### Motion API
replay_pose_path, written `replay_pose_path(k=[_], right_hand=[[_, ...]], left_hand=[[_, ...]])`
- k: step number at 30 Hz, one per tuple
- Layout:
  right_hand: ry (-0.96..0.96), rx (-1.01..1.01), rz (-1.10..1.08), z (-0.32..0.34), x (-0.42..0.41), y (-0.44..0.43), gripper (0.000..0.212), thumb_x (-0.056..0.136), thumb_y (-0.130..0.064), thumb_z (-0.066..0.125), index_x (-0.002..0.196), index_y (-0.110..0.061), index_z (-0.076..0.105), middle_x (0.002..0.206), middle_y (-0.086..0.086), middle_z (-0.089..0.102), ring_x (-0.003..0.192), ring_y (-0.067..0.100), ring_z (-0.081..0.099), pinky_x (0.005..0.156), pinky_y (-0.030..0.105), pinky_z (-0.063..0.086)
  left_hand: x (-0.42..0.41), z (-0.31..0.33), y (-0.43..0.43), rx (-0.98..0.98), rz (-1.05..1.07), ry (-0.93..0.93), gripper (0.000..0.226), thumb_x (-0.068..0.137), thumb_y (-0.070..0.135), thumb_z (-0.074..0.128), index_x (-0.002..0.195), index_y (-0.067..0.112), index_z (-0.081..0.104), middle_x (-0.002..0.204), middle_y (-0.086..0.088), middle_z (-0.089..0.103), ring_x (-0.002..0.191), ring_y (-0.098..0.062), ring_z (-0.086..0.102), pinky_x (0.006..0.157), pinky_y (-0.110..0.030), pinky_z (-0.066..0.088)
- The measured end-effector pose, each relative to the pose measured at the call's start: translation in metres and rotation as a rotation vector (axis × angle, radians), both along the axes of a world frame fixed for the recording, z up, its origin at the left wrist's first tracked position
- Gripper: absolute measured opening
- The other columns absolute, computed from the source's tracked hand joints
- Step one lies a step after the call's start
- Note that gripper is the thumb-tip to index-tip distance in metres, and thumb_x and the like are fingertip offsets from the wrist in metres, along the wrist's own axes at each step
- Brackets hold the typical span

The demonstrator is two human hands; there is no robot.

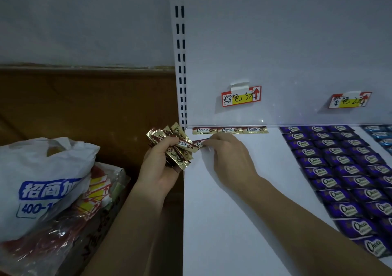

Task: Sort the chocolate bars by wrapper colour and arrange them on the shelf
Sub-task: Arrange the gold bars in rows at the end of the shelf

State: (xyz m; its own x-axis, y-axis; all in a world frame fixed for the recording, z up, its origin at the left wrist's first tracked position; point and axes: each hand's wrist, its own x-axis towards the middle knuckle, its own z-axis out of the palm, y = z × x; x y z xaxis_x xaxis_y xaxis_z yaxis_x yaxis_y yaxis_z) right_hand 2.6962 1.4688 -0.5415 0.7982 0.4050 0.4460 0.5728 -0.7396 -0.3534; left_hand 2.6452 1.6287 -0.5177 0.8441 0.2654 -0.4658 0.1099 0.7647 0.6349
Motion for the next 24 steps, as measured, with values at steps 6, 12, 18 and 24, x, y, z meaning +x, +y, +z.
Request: replay_pose_path(k=[6,12,18,24], right_hand=[[-0.001,-0.042,0.004,0.000,0.001,-0.001,0.036,0.077,0.006,0.068,0.106,-0.012,0.077,0.100,0.003,0.069,0.095,0.028,0.062,0.069,0.039,0.054],[-0.003,-0.049,-0.008,-0.002,0.001,0.001,0.039,0.075,0.006,0.068,0.108,-0.014,0.076,0.105,0.003,0.068,0.099,0.030,0.061,0.070,0.041,0.052],[-0.030,-0.082,-0.007,0.000,-0.002,0.001,0.045,0.074,0.001,0.051,0.112,-0.008,0.073,0.111,0.009,0.066,0.104,0.034,0.058,0.073,0.038,0.043],[0.014,-0.012,0.020,0.005,-0.002,0.000,0.045,0.084,0.004,0.058,0.125,-0.012,0.068,0.119,0.008,0.063,0.111,0.029,0.055,0.081,0.038,0.045]], left_hand=[[0.002,-0.001,-0.002,0.037,-0.020,-0.017,0.038,0.085,0.002,0.070,0.122,0.010,0.068,0.113,-0.013,0.075,0.102,-0.032,0.073,0.094,-0.047,0.057],[0.001,-0.002,-0.002,0.057,-0.040,-0.014,0.042,0.084,0.002,0.070,0.125,0.010,0.066,0.116,-0.015,0.074,0.105,-0.034,0.072,0.095,-0.049,0.056],[-0.001,0.001,-0.005,0.111,-0.041,-0.007,0.042,0.085,0.002,0.069,0.125,0.011,0.066,0.116,-0.014,0.074,0.106,-0.033,0.071,0.093,-0.048,0.057],[-0.003,0.009,-0.009,0.202,-0.052,0.010,0.040,0.086,0.001,0.069,0.124,0.012,0.066,0.112,-0.012,0.075,0.103,-0.032,0.072,0.088,-0.047,0.058]])
